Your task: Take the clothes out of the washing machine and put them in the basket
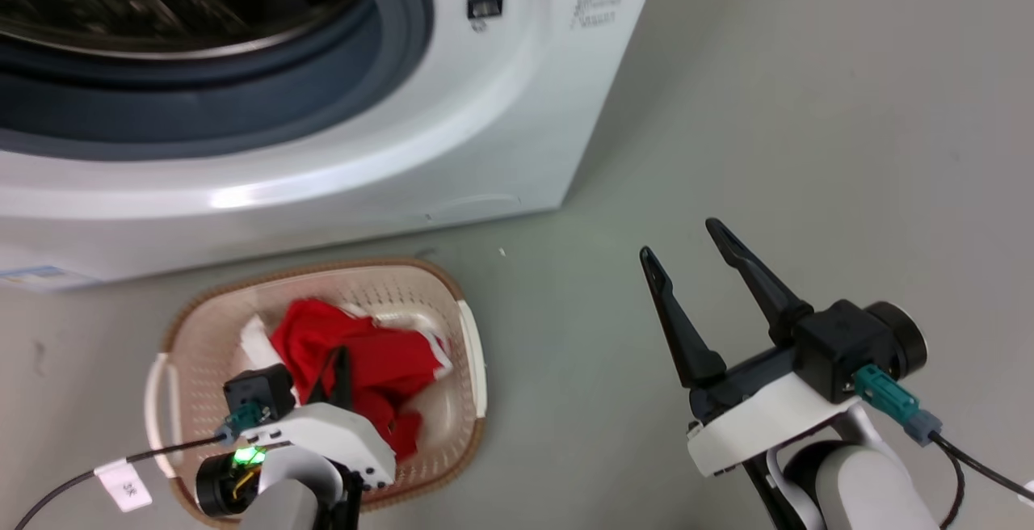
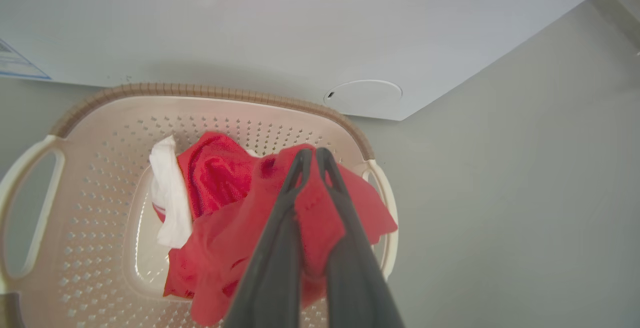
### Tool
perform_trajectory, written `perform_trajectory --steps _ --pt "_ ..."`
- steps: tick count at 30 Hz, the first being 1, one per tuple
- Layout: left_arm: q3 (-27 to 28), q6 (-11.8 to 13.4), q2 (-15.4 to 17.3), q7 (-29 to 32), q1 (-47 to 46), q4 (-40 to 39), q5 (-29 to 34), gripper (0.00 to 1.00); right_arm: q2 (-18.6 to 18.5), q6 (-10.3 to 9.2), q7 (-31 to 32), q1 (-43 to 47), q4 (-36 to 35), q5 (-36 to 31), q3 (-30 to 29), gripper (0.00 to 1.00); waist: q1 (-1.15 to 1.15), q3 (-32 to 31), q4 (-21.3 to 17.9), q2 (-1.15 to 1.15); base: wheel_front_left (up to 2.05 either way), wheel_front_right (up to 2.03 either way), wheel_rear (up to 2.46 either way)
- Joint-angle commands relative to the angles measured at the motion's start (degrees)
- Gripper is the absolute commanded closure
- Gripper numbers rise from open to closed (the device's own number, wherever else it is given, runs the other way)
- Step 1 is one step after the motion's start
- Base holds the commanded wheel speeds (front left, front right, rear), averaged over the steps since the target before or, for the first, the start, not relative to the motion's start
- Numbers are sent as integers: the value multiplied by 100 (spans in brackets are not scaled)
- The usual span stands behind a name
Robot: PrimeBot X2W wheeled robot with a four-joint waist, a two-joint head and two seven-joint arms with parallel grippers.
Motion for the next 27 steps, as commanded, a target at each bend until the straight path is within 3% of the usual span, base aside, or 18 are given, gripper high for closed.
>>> perform_trajectory --steps 1,11,19,20,21,22,27 --pt "36 -25 35 -37 -158 170 -34 100 10 -4 -62 -103 6 53 8 0 -1 462 -254 0 0 0 0" --pt "226 -83 226 -66 -1194 2152 -149 100 13 -4 -322 -567 208 202 255 0 -1 1349 -685 0 0 0 0" --pt "241 -29 342 -64 -1544 3089 -190 100 12 -4 -494 -737 497 296 345 0 -1 1503 -834 0 0 0 0" --pt "232 -21 331 -64 -1560 3144 -195 81 12 -4 -503 -750 536 309 341 0 -1 1478 -831 0 0 0 0" --pt "220 -9 326 -66 -1574 3192 -184 49 12 -4 -509 -756 586 323 334 0 -1 1431 -820 0 0 0 0" --pt "225 -15 315 -69 -1569 3232 -197 0 11 -4 -533 -762 637 327 310 0 -1 1358 -800 0 0 0 0" --pt "221 -316 201 -86 -1365 3286 -260 0 10 -4 -591 -665 848 253 177 0 -1 798 -614 0 0 0 0"
